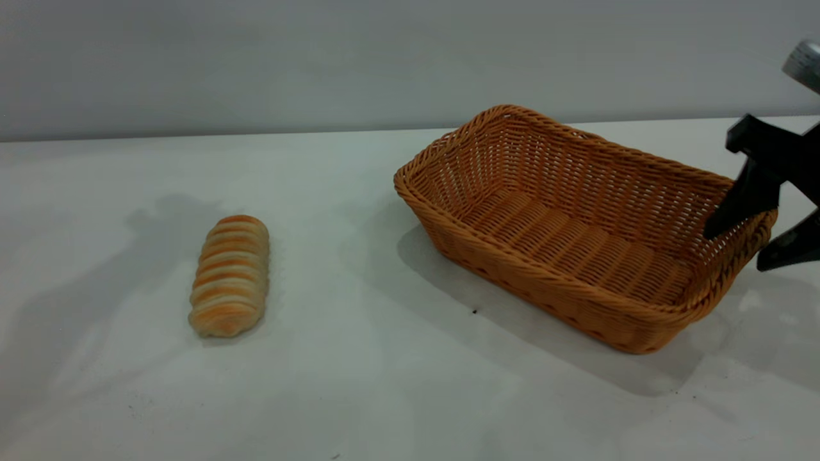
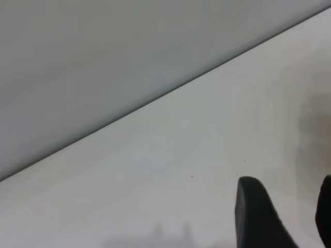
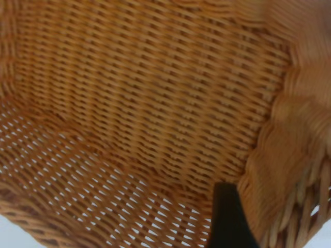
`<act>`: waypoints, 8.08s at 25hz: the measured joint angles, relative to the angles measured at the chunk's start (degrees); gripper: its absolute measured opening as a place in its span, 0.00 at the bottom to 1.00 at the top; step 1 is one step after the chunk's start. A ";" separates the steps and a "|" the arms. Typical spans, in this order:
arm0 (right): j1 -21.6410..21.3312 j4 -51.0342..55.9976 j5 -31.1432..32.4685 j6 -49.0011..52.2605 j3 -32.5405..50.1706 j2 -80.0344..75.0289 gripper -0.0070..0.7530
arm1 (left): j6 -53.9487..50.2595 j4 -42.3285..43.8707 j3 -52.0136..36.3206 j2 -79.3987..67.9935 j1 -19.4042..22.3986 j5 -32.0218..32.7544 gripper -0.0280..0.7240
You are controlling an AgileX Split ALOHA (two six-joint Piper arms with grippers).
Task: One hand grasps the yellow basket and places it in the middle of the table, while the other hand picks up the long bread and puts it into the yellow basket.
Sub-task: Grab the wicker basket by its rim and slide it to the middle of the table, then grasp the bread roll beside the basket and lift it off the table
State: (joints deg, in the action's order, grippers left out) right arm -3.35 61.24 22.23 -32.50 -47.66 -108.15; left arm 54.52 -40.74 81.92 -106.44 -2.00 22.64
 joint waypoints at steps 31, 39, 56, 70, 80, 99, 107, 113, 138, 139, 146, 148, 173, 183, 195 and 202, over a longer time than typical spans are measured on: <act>0.00 27.81 3.44 -23.92 -3.80 -16.20 0.47 | -0.19 0.00 0.38 -2.44 0.00 -1.62 0.51; 0.00 28.66 3.67 -24.35 -4.09 -16.94 0.28 | -0.19 0.00 0.38 -2.56 0.00 -1.80 0.51; 0.80 -7.60 13.92 -11.35 -15.19 -2.39 0.28 | -0.19 0.00 0.38 -2.73 0.00 -1.32 0.51; 15.53 -30.22 17.09 11.42 -23.17 -5.71 0.28 | -0.18 0.00 0.38 -2.73 0.00 0.40 0.51; 16.05 -28.08 15.72 12.68 -23.96 -12.37 0.27 | -0.24 -0.05 0.38 -2.73 0.00 0.40 0.51; 18.85 -25.19 13.95 12.47 -26.81 -17.69 0.27 | -0.35 -0.11 0.38 -2.73 0.00 0.16 0.50; 18.85 -24.18 13.67 12.21 -26.83 -19.50 0.27 | -0.42 -0.11 0.38 -2.73 0.00 0.16 0.48; 18.85 -23.53 13.15 10.32 -26.83 -19.77 0.27 | -0.42 -0.11 0.38 -2.73 0.00 0.16 0.48; 17.50 -32.24 14.49 13.16 -29.86 -11.92 0.66 | -0.42 -0.06 0.38 -2.73 0.00 1.41 0.47; 16.97 -33.17 14.94 13.64 -29.86 -11.27 0.66 | -0.42 -0.06 0.38 -2.73 0.00 1.47 0.47; 12.94 -40.84 17.51 16.47 -29.86 -1.87 0.66 | -0.33 -0.06 0.38 -2.73 0.00 1.73 0.47; 12.65 -42.81 18.46 16.68 -29.86 3.00 0.66 | -0.33 -0.06 0.38 -2.73 0.00 1.73 0.47; 12.65 -54.14 35.06 24.57 13.45 84.84 0.60 | -3.65 0.00 0.38 -10.77 0.14 5.92 0.47; 12.65 -53.61 40.44 28.32 16.01 92.36 0.58 | -6.09 -0.13 0.76 -18.35 5.19 11.14 0.47; 12.65 -50.61 39.98 28.77 19.48 96.19 0.57 | -1.18 -6.66 0.85 -27.14 6.04 10.65 0.47; 12.65 -50.43 40.02 29.27 19.48 96.25 0.57 | 4.27 -13.07 1.21 -30.51 6.04 10.17 0.47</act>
State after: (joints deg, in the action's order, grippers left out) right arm 9.30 10.82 62.25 -3.24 -28.17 -11.89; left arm 58.79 -53.80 83.13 -136.95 4.04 32.81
